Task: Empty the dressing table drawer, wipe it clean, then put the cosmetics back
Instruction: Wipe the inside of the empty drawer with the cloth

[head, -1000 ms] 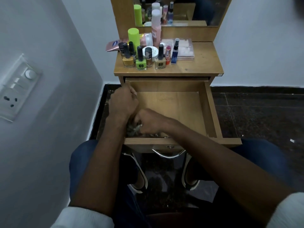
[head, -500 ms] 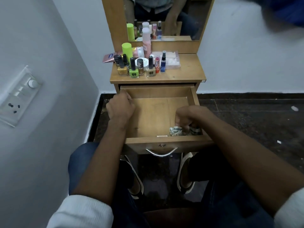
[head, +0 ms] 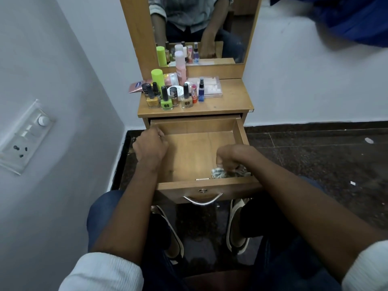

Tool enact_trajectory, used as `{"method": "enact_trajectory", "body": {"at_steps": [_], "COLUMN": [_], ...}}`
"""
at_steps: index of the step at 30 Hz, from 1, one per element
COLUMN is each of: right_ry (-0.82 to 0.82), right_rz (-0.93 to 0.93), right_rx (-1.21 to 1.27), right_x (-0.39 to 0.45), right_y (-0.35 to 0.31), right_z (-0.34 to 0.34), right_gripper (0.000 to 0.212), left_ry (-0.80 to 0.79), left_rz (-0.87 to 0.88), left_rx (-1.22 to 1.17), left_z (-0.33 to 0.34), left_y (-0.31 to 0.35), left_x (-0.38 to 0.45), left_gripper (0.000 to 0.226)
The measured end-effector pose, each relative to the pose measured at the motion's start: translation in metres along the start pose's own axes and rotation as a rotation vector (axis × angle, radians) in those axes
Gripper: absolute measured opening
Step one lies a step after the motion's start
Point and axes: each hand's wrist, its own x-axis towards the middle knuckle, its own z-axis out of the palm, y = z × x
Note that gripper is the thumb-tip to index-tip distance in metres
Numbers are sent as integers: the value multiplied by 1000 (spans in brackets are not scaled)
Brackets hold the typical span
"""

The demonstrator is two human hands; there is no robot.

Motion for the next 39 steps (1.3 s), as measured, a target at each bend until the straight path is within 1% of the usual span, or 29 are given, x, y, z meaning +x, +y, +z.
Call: {"method": "enact_trajectory", "body": {"at_steps": [2, 3, 5, 7, 9, 11, 12, 14, 17, 20, 23, 24, 26, 27, 29, 31, 32, 34, 39], "right_ry": [68, 122, 267, 460, 633, 739, 752, 719, 683, 623, 533, 509, 455, 407, 272, 176, 161, 142, 44], "right_rz": [23, 35, 72, 118, 157, 177, 180, 169, 114, -46, -292, -338, -362, -377, -439, -495, -507, -484, -287], "right_rx": [55, 83, 148, 205, 186, 213, 247, 337, 471, 557, 536, 519, 449, 406, 345, 341, 346, 352, 264], "right_x": [4, 6, 13, 21, 31, 42, 48, 57, 68, 77, 82, 78, 70, 67, 55, 44, 40, 37, 29], "right_y": [1, 3, 7, 11, 11, 5, 0, -15, -43, -76, -106, -112, -113, -112, -111, -115, -116, -113, -67], "right_z": [0, 0, -2, -3, -4, -6, -8, -13, -22, -18, -8, -9, -11, -10, -4, 6, 9, 7, 0], "right_gripper": [29, 29, 14, 10, 9, 9, 9, 11, 14, 20, 38, 38, 25, 24, 36, 41, 40, 36, 43], "left_ry": [2, 4, 6, 1, -4, -4, 0, 12, 26, 35, 43, 43, 29, 21, 9, 3, -2, -14, -35], "left_rz": [-2, -2, 1, 0, -3, 5, 11, 0, -40, -59, -80, -84, -86, -84, -81, -73, -68, -58, -67], "left_rx": [-11, -17, -18, -23, -33, -36, -40, -64, -114, -142, -164, -165, -159, -155, -155, -160, -160, -136, -121], "left_z": [3, 4, 5, 5, 6, 6, 6, 7, 9, 11, 11, 10, 8, 7, 6, 4, 3, 0, -5], "left_y": [-2, -3, -5, -5, -6, -7, -8, -9, -9, -10, -10, -10, -10, -9, -9, -9, -8, -6, -3], "left_x": [1, 2, 3, 5, 6, 7, 7, 10, 14, 16, 16, 16, 16, 16, 15, 15, 14, 11, 7], "left_gripper": [15, 15, 15, 15, 15, 14, 14, 20, 40, 48, 48, 47, 46, 44, 40, 28, 22, 15, 14]}}
